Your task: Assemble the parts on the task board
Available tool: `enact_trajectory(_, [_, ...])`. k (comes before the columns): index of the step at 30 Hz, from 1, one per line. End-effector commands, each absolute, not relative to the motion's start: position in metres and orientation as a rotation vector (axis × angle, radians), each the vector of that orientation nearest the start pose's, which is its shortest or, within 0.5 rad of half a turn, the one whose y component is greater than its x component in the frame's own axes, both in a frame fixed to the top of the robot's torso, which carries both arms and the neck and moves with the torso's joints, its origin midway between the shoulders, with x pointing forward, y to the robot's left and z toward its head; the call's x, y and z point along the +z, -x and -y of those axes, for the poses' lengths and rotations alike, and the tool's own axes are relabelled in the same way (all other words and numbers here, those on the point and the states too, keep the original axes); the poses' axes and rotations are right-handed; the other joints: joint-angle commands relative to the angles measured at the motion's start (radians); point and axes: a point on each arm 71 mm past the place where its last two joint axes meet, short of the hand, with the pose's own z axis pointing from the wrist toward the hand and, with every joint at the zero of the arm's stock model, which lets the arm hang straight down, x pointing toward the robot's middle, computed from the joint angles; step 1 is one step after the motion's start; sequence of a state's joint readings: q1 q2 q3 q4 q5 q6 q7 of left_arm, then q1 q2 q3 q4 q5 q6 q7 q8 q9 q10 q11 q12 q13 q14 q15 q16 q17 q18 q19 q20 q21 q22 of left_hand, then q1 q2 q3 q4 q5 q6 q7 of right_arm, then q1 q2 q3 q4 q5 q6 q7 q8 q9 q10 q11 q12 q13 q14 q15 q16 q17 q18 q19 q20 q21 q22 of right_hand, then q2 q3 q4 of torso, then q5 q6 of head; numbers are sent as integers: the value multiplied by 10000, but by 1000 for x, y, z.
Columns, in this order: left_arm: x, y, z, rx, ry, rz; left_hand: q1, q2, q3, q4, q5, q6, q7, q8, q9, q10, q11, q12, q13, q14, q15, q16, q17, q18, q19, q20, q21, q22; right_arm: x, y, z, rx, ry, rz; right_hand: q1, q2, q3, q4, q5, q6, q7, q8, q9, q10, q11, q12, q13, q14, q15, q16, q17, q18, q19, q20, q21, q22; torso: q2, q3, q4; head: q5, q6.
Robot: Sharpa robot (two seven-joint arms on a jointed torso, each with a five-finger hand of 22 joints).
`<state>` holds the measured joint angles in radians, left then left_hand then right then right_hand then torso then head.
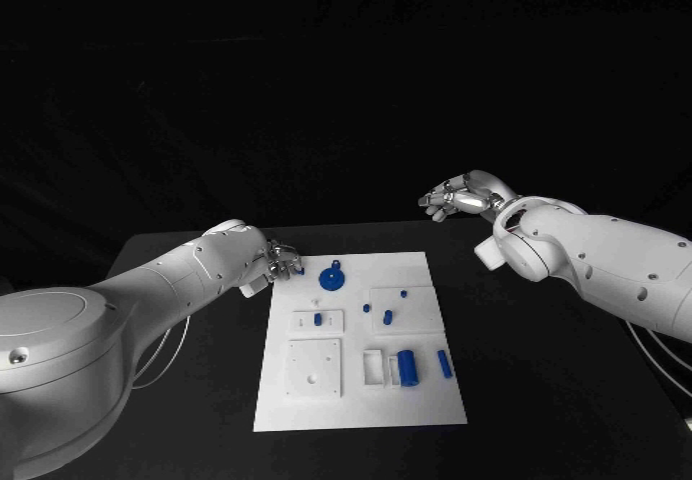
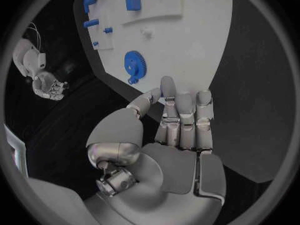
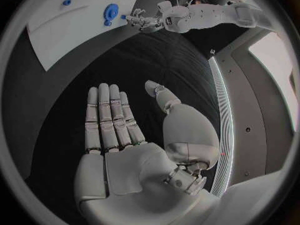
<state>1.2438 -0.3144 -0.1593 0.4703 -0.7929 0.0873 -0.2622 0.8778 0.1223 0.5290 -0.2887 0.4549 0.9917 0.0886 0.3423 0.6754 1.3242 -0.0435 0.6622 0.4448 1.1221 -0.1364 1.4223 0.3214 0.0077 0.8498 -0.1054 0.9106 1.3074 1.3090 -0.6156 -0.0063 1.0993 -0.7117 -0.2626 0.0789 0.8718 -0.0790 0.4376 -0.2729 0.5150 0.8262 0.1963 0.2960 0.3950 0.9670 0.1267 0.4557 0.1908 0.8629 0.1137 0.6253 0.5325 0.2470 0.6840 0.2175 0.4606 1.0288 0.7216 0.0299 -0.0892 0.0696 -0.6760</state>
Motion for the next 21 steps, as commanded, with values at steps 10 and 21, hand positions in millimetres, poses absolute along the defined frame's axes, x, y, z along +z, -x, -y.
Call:
enact_trajectory(10, [-240, -608, -256, -4232, 6983, -20519, -147, -146, 41, -34, 858, 703, -342, 197, 212, 391, -105, 112, 1, 273, -224, 177, 103, -26, 190, -1355, 179, 198, -140, -580, 217, 9790, -5075, -16021, 102, -20, 2, 50, 25, -11, -5, 68, -15, 50, 17, 62, -28, -80, 20, 28, -17, 95, -37, 47, -64, 15, -56, -5, 69, 58, 29])
enact_trajectory(21, [-227, -588, -257, -4694, 6661, -20522, -189, -254, 59, -45, 1270, 885, -421, 262, 273, 612, -185, 119, 9, 442, -301, 234, 158, -1, 297, -1414, 249, 188, -144, -588, 225, 9486, -5271, -16003, 115, -11, 11, 47, 36, -10, -6, 70, -17, 50, 16, 67, -40, -82, 17, 30, -21, 99, -37, 48, -67, 18, -308, 8, 237, 58, -77])
